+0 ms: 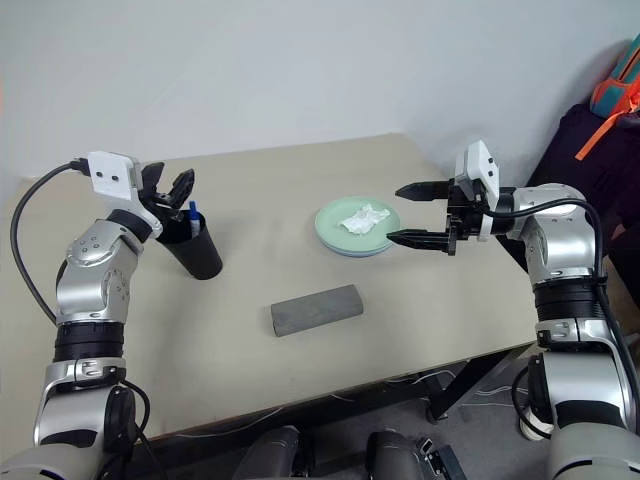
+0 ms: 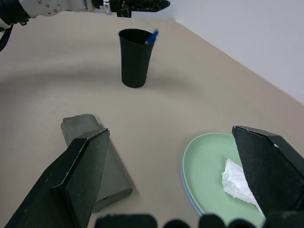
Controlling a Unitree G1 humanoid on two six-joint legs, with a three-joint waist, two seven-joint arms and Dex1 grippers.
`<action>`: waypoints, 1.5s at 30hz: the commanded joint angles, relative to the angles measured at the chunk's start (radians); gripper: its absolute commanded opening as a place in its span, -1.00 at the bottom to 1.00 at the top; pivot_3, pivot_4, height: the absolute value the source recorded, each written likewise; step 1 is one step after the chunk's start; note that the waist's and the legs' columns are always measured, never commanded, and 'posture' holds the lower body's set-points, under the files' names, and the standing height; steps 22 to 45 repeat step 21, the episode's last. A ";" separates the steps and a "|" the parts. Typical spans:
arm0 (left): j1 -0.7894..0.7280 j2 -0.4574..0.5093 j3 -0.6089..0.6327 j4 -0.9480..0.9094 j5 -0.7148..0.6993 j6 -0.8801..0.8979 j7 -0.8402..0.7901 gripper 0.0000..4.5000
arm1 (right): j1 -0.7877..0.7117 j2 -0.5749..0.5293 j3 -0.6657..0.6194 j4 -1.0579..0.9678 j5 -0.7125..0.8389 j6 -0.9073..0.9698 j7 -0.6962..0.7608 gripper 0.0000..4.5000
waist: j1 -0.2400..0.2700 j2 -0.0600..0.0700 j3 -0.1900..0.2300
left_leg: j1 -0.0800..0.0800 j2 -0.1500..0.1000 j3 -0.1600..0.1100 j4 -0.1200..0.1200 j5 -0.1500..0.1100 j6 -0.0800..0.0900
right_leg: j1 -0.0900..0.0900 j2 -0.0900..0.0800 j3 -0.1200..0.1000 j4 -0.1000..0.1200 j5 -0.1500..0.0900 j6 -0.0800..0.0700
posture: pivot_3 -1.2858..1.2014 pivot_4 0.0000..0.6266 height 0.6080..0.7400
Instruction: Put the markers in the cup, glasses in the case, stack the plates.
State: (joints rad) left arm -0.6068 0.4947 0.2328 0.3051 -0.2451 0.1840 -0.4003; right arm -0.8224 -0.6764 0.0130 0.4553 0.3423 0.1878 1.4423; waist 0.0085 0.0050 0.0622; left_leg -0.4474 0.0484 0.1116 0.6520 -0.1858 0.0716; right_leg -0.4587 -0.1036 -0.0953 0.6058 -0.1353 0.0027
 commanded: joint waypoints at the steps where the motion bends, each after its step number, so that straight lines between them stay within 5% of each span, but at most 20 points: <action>1: -0.011 0.012 0.009 -0.034 0.000 -0.026 -0.010 0.72 | -0.029 -0.001 -0.021 -0.021 0.011 -0.015 -0.003 1.00 | 0.000 0.000 0.000 | 0.000 0.000 0.000 0.000 0.000 0.000 | 0.000 0.000 0.000 0.000 0.000 0.000 | 0.03 -1.00 0.94; 3: -0.002 0.029 0.005 -0.055 -0.002 -0.010 -0.033 0.99 | -0.028 0.000 -0.022 -0.027 0.012 -0.012 -0.006 1.00 | 0.000 0.000 0.000 | 0.000 0.000 0.000 0.000 0.000 0.000 | 0.000 0.000 0.000 0.000 0.000 0.000 | 0.03 -1.00 0.94; 13: 0.112 0.223 0.079 -0.217 -0.163 0.172 -0.298 0.99 | -0.008 0.026 0.023 -0.157 0.018 0.059 -0.022 1.00 | -0.005 0.000 0.000 | 0.000 0.004 0.003 -0.001 -0.002 -0.003 | -0.003 0.000 -0.002 0.000 0.000 0.000 | 0.03 -1.00 0.94; 21: 0.339 0.162 0.150 -0.429 -0.208 0.251 -0.202 0.99 | 0.000 0.107 0.070 -0.229 0.014 0.097 -0.067 1.00 | -0.005 0.000 0.000 | 0.001 0.016 0.009 -0.003 -0.002 -0.003 | -0.004 0.000 -0.002 -0.002 0.000 0.000 | 0.03 -1.00 0.94; 45: 0.339 0.162 0.150 -0.429 -0.208 0.251 -0.202 0.99 | 0.000 0.107 0.070 -0.229 0.014 0.097 -0.067 1.00 | -0.005 0.000 0.000 | 0.001 0.016 0.009 -0.003 -0.002 -0.003 | -0.004 0.000 -0.002 -0.002 0.000 0.000 | 0.03 -1.00 0.94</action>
